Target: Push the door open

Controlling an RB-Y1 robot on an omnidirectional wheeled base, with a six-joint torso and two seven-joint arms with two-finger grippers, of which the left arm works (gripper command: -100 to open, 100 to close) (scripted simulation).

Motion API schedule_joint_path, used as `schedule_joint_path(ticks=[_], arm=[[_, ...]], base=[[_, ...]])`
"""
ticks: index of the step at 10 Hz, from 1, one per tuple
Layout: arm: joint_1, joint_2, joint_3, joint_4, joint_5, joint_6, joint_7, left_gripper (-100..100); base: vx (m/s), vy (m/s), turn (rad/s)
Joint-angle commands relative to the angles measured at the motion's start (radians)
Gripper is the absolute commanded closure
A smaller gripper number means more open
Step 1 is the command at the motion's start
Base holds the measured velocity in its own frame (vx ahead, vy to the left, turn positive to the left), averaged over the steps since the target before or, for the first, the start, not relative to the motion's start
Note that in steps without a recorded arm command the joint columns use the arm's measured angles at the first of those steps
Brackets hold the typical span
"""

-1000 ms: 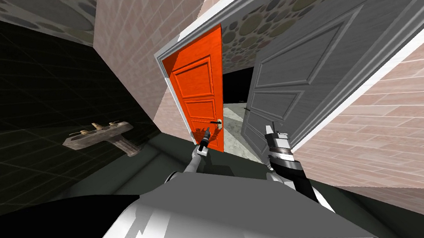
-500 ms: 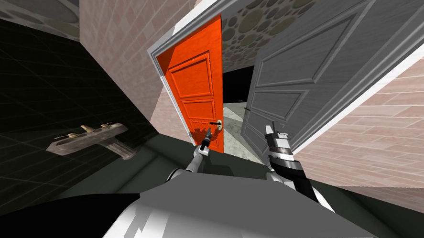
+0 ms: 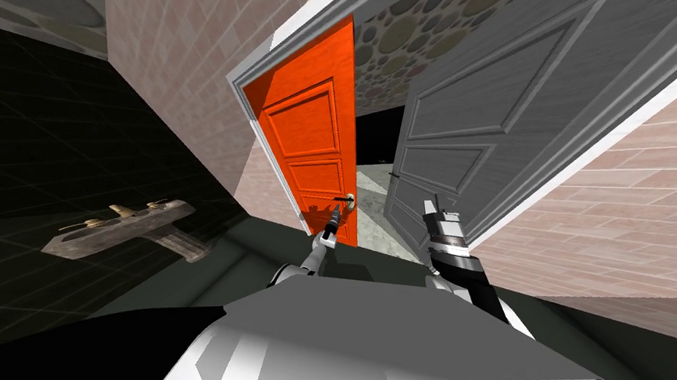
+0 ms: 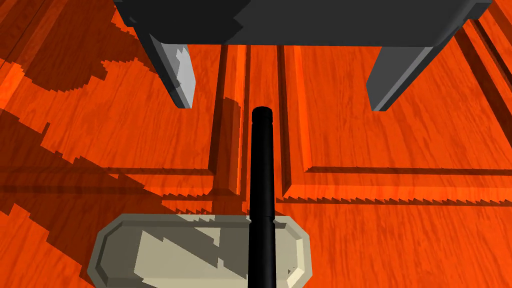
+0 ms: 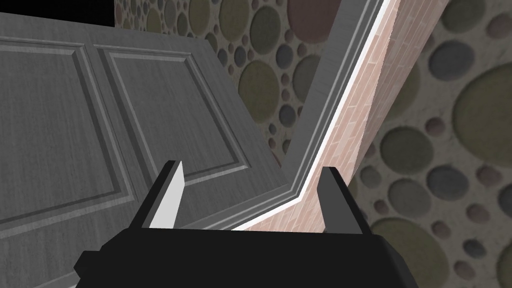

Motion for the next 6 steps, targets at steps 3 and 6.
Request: schedule_joint_path(ticks=[3,6], arm=[[0.000,0.047,0.006,0.003,0.002,-0.002,-0.003,-100],[0.000,0.049,0.012,0.006,0.004,-0.004,-0.005,-100]], base=[[0.160,-0.032,-0.022],[0.201,-0.049,-0.022]])
